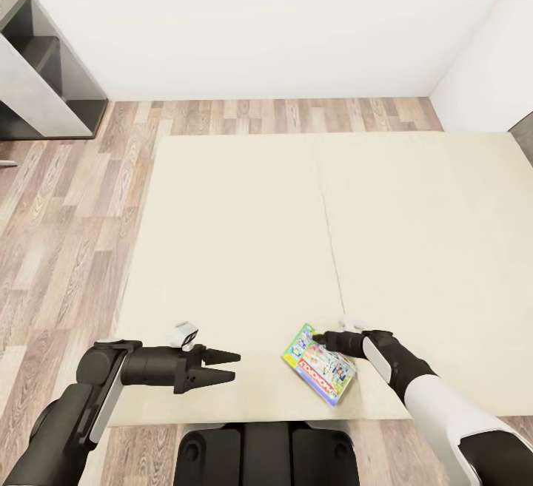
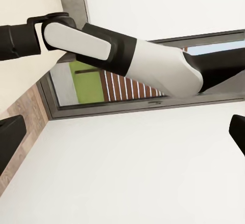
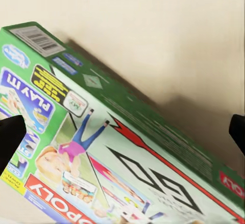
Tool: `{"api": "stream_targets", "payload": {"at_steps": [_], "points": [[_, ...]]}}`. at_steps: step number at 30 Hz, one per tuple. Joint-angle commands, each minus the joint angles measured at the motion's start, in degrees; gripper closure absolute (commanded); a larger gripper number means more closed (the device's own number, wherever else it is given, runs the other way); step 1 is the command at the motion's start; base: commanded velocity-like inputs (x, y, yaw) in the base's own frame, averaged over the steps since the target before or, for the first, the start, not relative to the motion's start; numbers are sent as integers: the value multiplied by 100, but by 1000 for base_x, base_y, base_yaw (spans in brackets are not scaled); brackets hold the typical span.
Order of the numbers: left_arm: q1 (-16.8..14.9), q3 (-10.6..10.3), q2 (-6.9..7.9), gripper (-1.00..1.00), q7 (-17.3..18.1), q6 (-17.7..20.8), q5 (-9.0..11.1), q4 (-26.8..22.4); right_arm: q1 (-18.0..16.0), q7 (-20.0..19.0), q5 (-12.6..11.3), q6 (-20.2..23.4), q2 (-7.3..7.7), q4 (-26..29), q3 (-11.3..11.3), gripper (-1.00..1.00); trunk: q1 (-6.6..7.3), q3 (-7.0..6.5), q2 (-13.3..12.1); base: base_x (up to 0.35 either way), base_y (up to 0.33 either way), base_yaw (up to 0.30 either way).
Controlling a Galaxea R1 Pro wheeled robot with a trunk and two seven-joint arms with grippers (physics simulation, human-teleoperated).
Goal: Put all the toys in the child's room - the three board games (two on the bed and one on the table), the two jigsaw puzzles on the table, and the tennis ball on the table - inside the toy box on the table in the child's room.
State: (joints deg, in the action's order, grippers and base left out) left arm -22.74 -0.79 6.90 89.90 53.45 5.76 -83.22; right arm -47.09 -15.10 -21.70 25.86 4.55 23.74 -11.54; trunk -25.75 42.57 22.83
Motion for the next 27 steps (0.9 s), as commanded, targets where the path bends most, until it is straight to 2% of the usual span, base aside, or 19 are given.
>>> {"api": "stream_targets", "payload": {"at_steps": [1, 24, 27], "points": [[-2, -8, 5, -100, 10, 61, 13, -1, -2, -3, -17, 61, 31, 8, -25, -100, -3, 6, 9, 0, 0, 0], [-2, -5, 5, -100, 10, 61, 13, -1, 49, -10, -6, 732, 70, 2, -29, -100, -3, 6, 9, 0, 0, 0], [-2, 75, 2, -100, 10, 61, 13, -1, 56, -10, -9, 768, 77, 0, -31, -100, -3, 6, 9, 0, 0, 0]]}}
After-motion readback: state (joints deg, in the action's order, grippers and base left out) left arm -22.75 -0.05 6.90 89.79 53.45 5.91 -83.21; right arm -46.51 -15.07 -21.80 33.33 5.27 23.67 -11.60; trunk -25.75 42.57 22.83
